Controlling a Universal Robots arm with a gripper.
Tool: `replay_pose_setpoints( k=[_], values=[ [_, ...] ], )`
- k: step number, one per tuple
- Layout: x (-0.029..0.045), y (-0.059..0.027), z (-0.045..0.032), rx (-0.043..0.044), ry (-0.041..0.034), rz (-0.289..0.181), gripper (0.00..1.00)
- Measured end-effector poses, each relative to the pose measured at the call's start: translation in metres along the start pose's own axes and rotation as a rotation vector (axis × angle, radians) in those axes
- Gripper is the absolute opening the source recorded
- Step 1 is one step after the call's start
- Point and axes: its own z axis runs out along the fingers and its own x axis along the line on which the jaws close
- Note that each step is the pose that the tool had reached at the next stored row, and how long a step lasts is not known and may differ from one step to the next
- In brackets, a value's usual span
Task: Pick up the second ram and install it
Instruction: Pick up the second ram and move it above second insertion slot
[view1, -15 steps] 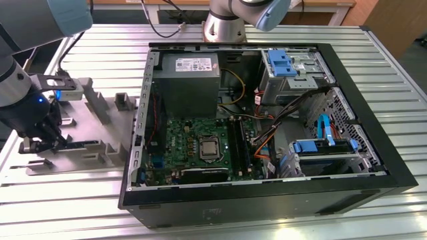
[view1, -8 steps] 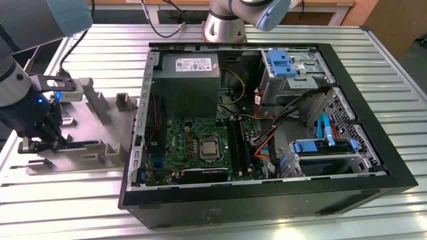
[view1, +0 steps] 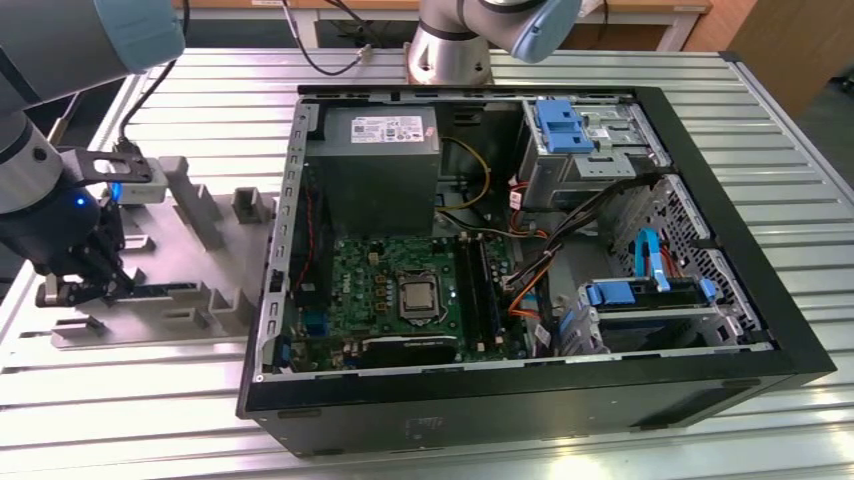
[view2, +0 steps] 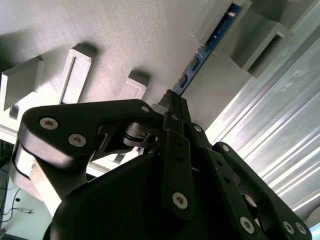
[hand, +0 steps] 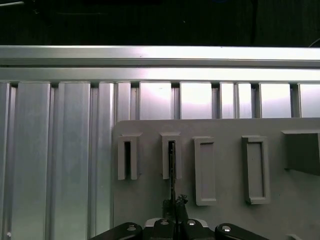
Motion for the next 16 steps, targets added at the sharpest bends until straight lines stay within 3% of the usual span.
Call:
replay_pose_setpoints(
  k=[10,16],
  values=[
    [0.0,0.0,-0.0003,-0.001,0.0016,-0.032,0.12],
    [-0.0004,0.0007,-0.0148,-0.0009,0.0014,-0.032,0.12]
  ],
)
